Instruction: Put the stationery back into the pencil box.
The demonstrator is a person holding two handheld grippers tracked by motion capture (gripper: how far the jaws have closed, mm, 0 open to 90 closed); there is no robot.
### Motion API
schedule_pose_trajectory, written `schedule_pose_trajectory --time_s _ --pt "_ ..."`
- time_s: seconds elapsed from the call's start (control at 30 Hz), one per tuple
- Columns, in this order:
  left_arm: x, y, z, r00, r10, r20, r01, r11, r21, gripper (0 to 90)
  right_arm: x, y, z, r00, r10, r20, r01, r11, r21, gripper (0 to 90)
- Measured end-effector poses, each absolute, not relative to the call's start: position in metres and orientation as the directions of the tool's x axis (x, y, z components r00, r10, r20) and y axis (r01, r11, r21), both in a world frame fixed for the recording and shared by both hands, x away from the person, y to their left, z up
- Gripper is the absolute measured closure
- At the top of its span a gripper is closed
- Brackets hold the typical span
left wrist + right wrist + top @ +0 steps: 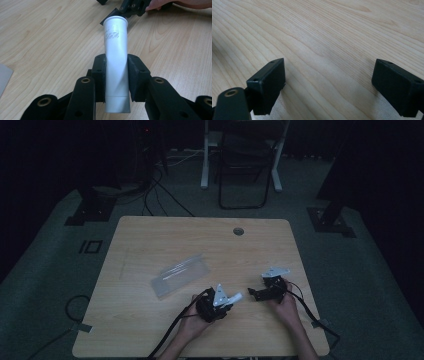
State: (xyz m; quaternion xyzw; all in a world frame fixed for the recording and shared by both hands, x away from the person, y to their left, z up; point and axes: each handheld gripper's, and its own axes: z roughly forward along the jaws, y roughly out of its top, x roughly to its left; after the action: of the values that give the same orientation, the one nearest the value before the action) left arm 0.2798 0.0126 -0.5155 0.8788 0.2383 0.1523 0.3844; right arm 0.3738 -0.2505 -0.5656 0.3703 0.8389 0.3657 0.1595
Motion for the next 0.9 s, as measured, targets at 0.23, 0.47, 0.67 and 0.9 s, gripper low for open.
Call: schedule_pose_trajectory --time_s 0.23,0.47,0.67,0.9 --pt "0.282 0.019 -0.512 0.837 0.54 0.089 0.297 -0.584 0.755 70.5 0.374 -0.251 -0.566 -0.675 0.738 0.002 0.504 0.459 0.731 11.6" --pt "0.283 0.026 -0.508 0.842 0.531 0.092 0.282 -0.579 0.765 70.5 0.374 -0.25 -0.566 -0.675 0.738 0.003 0.505 0.458 0.732 11.6" --pt "0.285 0.032 -0.505 0.838 0.535 0.102 0.277 -0.579 0.767 70.5 0.374 -0.251 -0.566 -0.675 0.738 0.003 0.505 0.458 0.732 11.6" --pt "0.289 0.042 -0.502 0.831 0.546 0.101 0.28 -0.569 0.773 70.5 0.374 -0.251 -0.566 -0.675 0.737 0.003 0.504 0.459 0.731 11.6"
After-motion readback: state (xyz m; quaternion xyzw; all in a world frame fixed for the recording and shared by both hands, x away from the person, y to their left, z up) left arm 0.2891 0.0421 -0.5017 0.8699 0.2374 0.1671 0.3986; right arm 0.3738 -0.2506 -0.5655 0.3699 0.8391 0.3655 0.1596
